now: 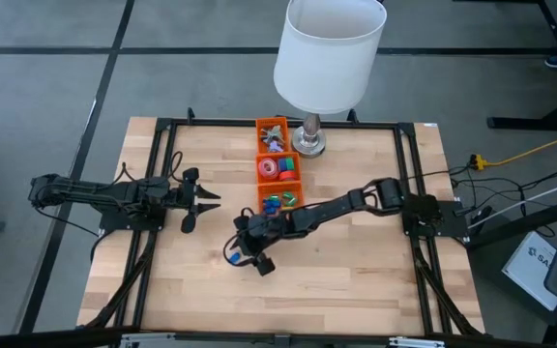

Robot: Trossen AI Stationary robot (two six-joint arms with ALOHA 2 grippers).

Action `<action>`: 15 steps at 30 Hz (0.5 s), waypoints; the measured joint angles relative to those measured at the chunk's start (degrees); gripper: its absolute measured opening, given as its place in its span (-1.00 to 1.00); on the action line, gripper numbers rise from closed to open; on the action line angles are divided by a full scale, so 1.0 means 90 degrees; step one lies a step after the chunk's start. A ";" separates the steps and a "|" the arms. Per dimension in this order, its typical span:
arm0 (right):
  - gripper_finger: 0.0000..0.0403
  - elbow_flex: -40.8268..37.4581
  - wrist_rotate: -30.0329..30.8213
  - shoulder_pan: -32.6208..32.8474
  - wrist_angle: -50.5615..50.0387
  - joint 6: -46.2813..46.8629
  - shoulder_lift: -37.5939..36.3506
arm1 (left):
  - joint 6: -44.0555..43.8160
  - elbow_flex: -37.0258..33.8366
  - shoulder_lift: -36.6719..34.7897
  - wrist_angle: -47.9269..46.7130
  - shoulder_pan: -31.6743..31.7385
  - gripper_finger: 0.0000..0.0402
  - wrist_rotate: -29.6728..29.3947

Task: Pick and place Stapler, Stapler remover, tape
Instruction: Put the blue stapler into the bottom orange basket

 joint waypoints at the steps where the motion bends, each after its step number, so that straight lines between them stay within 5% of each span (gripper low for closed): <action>1: 0.23 0.0032 0.0000 0.0002 0.0009 -0.0014 0.0071 | 0.0000 0.0001 0.0000 0.0000 -0.0001 -0.47 0.0001; 10: 0.20 0.0091 0.0000 -0.0002 0.0235 -0.0019 0.0469 | 0.0000 0.0001 0.0000 0.0000 0.0001 -0.46 0.0001; 15: 0.00 0.0093 0.0002 0.0000 0.0231 -0.0189 0.0487 | 0.0001 -0.0001 0.0000 0.0000 0.0001 -0.47 0.0001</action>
